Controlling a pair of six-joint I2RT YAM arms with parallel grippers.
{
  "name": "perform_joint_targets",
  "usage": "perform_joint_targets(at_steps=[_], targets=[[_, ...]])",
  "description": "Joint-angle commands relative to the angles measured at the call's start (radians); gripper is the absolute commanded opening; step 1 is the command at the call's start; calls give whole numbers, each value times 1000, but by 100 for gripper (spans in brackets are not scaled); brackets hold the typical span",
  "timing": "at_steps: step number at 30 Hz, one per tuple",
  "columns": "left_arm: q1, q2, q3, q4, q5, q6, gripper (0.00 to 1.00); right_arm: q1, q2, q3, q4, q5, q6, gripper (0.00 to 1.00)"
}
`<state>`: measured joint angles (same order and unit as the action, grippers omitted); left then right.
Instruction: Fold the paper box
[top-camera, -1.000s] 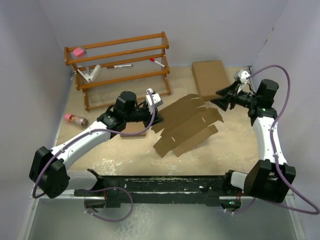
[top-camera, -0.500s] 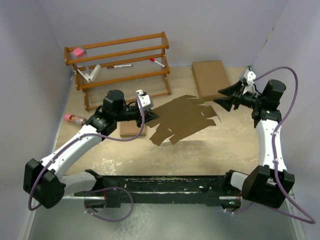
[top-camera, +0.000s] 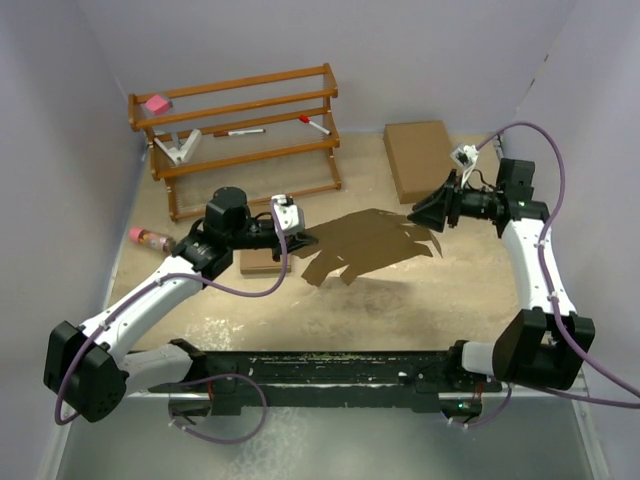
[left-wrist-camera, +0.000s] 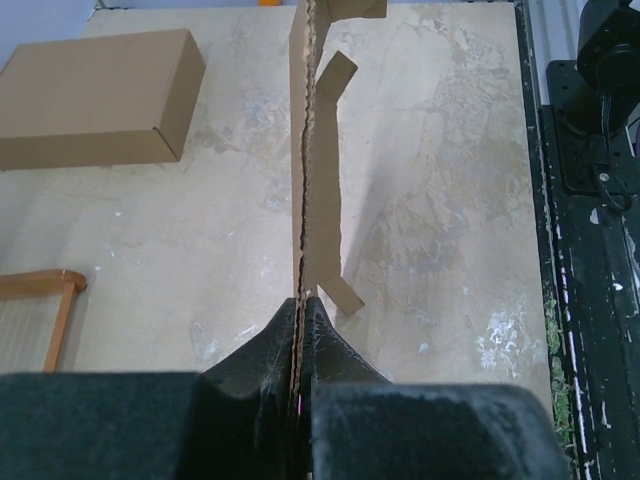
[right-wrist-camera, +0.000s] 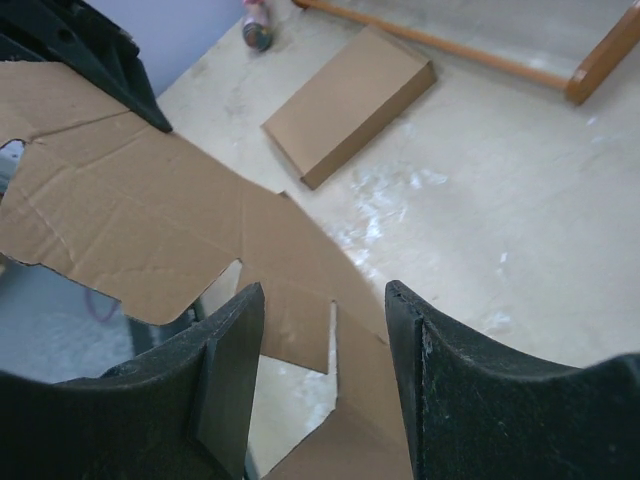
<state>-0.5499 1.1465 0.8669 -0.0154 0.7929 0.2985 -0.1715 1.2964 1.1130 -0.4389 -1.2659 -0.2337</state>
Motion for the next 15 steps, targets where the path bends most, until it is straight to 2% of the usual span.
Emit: perform_joint_targets(at_steps=[1, 5, 11, 15], targets=[[3, -29, -7, 44, 28, 45, 4, 8, 23, 82, -326, 15, 5, 56], [4, -33, -6, 38, 26, 57, 4, 18, 35, 101, -492, 34, 5, 56], [4, -39, -10, 40, 40, 62, 4, 32, 11, 73, -470, 53, 5, 56], [4, -44, -11, 41, 55, 62, 4, 32, 11, 75, -382, 67, 5, 56]])
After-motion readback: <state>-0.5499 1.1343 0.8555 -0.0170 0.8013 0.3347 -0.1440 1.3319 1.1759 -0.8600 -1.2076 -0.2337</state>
